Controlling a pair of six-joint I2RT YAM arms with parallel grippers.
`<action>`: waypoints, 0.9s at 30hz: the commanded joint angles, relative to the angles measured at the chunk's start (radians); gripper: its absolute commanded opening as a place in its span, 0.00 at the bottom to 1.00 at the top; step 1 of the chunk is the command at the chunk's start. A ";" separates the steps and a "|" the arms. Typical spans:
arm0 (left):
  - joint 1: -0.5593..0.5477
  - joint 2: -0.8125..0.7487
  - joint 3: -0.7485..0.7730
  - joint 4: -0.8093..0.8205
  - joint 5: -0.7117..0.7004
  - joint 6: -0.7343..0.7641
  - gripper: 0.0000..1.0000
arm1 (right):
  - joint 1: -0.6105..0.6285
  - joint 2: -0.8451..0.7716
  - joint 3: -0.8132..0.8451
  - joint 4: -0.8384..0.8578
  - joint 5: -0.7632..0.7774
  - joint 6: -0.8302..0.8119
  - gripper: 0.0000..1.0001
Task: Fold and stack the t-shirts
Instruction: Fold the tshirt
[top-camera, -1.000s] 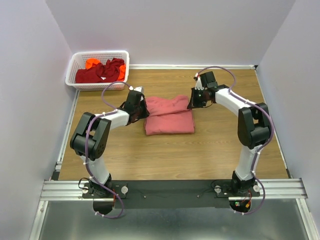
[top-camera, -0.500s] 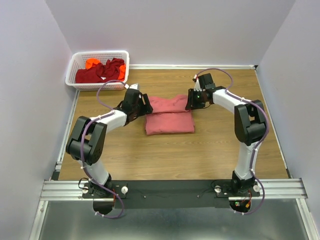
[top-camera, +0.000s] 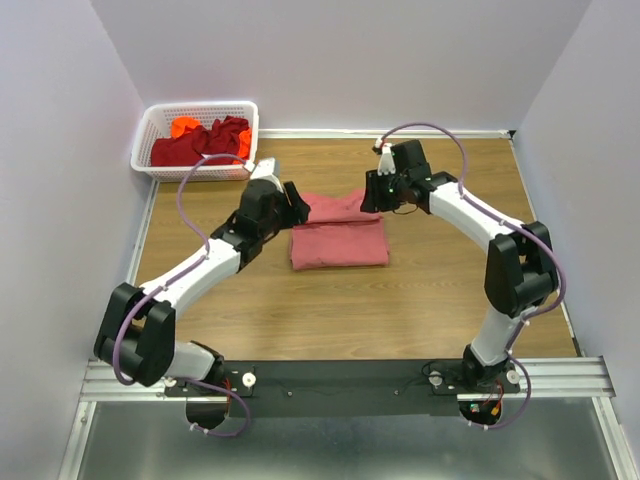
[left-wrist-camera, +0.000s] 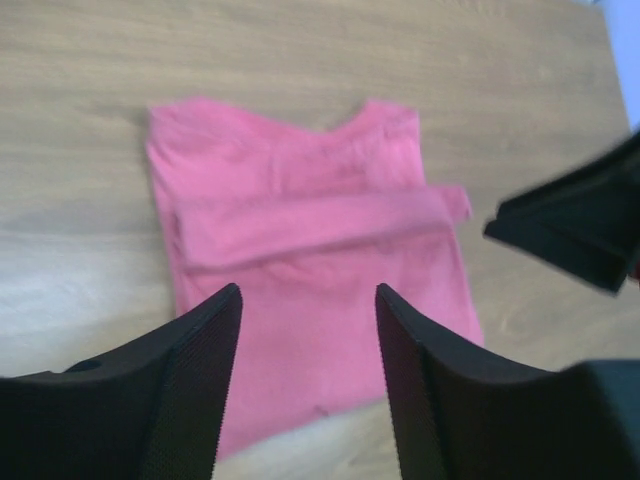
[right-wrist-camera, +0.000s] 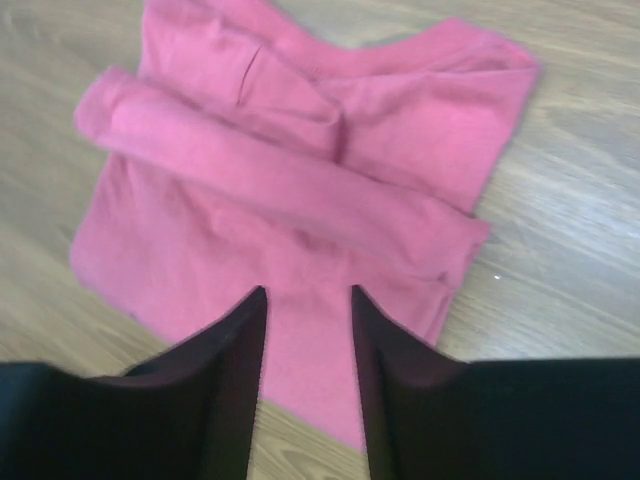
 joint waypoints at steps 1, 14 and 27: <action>-0.069 0.024 -0.081 -0.013 0.004 -0.004 0.57 | 0.018 0.041 -0.041 -0.015 -0.064 -0.029 0.37; -0.119 0.181 -0.125 0.018 0.084 0.031 0.42 | 0.018 0.317 0.244 -0.090 0.005 -0.089 0.27; -0.095 0.136 -0.106 -0.022 0.058 0.031 0.43 | -0.002 0.482 0.591 -0.097 0.155 -0.056 0.33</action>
